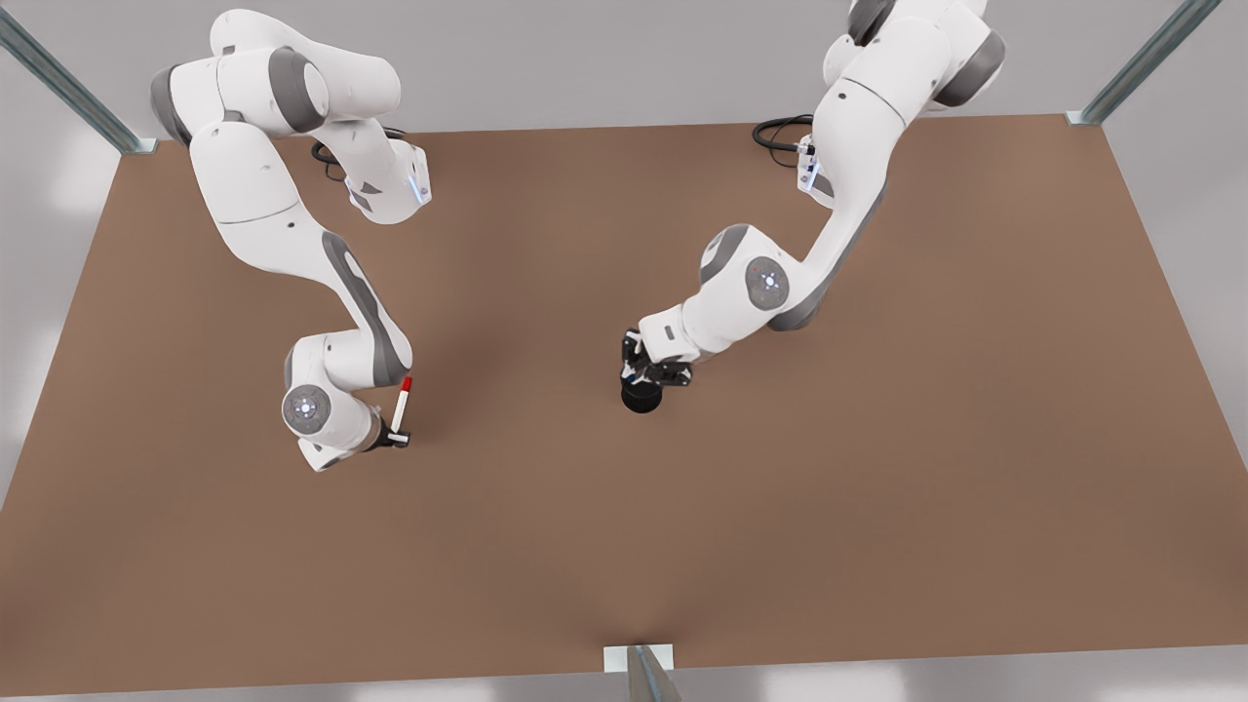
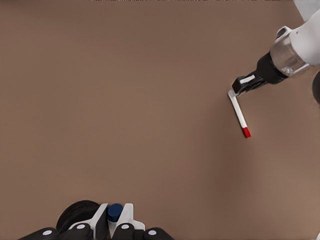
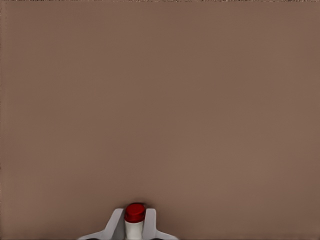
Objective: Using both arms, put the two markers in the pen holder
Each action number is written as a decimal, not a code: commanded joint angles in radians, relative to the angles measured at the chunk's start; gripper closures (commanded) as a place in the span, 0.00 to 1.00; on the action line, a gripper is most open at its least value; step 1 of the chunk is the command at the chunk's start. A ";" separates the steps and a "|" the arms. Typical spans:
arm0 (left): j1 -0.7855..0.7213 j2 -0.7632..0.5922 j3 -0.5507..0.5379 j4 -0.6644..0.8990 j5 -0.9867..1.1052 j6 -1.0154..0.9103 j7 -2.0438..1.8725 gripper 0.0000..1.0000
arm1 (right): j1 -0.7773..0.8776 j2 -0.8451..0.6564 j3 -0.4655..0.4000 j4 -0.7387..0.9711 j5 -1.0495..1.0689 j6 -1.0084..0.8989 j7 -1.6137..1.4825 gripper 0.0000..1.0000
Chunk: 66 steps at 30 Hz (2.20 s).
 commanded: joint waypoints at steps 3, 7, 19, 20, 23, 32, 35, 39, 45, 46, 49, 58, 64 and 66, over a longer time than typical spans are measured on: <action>0.007 0.001 -0.001 -0.035 -0.032 0.180 0.258 0.79 | 0.000 -0.010 0.002 0.000 0.000 -0.002 -0.022 0.72; 0.026 -0.025 -0.001 -0.086 -0.033 0.179 0.304 0.79 | -0.002 0.000 0.002 -0.003 0.000 -0.001 -0.026 0.72; 0.044 -0.024 -0.002 -0.100 -0.050 0.180 0.354 0.79 | -0.003 0.002 0.002 -0.007 0.000 0.004 -0.026 0.71; 0.041 -0.022 -0.002 -0.093 -0.050 0.180 0.349 0.79 | -0.005 0.002 0.002 -0.009 0.000 0.004 -0.026 0.71; 0.030 -0.012 -0.001 -0.080 -0.067 0.188 0.350 0.79 | -0.006 0.002 0.002 -0.014 0.000 0.007 -0.025 0.71; 0.019 0.013 -0.001 -0.070 -0.067 0.212 0.357 0.79 | -0.011 -0.007 0.007 -0.020 0.000 0.007 -0.025 0.72; 0.019 0.011 -0.001 -0.078 -0.064 0.212 0.386 0.00 | -0.006 -0.041 0.008 -0.018 0.000 -0.012 -0.026 0.73; -0.025 -0.012 0.001 -0.090 -0.066 0.200 0.349 0.00 | -0.006 -0.095 0.036 0.006 0.000 -0.070 -0.020 0.75; 0.098 -0.068 0.343 0.376 0.169 -0.921 0.105 0.00 | -0.006 -0.179 0.142 0.043 0.001 -0.071 0.009 0.75; 0.098 -0.074 0.407 0.424 0.252 -0.984 0.100 0.00 | 0.001 -0.185 0.143 0.051 0.001 -0.073 0.011 0.75; 0.145 -0.242 0.476 0.424 0.287 -1.012 0.024 0.00 | 0.003 -0.187 0.211 0.143 0.000 -0.176 0.069 0.76; 0.179 -0.297 0.407 0.356 0.342 -1.010 -0.114 0.00 | 0.009 -0.191 0.528 0.315 -0.147 -0.252 0.503 0.79; 0.180 -0.292 0.407 0.356 0.339 -1.009 -0.116 0.00 | 0.144 -0.187 0.533 0.445 -0.166 -0.278 0.630 0.79; 0.180 -0.275 0.407 0.356 0.341 -1.009 -0.117 0.00 | 0.208 -0.155 0.527 0.506 -0.200 -0.325 0.666 0.79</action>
